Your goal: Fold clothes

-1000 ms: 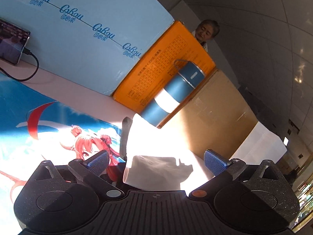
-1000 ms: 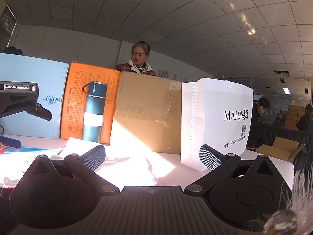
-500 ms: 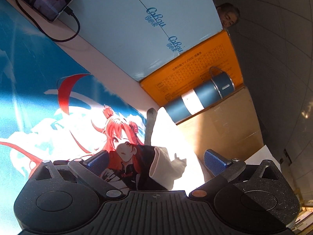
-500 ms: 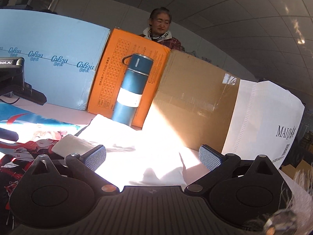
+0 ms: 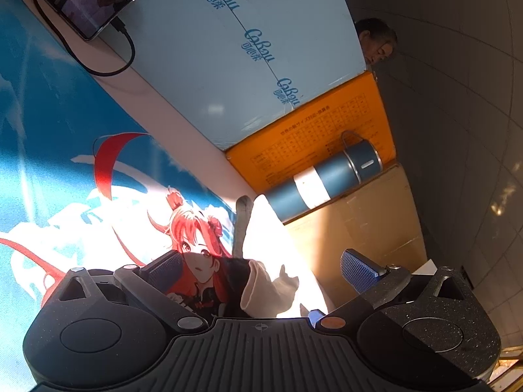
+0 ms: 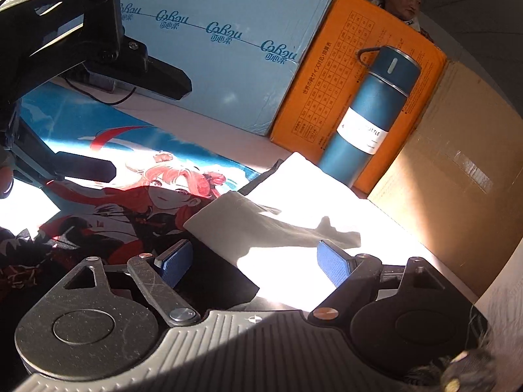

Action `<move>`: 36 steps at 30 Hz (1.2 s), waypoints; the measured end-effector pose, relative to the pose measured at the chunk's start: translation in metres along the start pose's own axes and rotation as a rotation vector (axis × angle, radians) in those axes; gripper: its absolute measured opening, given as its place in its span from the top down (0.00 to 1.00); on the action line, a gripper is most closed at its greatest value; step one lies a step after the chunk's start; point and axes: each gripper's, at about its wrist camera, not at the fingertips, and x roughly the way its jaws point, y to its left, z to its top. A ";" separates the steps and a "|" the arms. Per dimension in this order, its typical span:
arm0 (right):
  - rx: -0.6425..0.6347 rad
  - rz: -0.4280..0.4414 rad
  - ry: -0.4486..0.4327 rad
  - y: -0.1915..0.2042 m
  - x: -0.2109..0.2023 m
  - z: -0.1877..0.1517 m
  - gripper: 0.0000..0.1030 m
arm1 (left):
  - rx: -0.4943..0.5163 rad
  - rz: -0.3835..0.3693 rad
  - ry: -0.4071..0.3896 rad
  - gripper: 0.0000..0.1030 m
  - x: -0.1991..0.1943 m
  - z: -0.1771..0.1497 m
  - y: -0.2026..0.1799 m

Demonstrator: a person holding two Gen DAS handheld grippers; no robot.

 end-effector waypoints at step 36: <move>1.250 0.334 -0.533 -0.133 -0.031 -0.102 0.92 | 0.677 0.118 0.285 0.87 0.054 -0.076 -0.065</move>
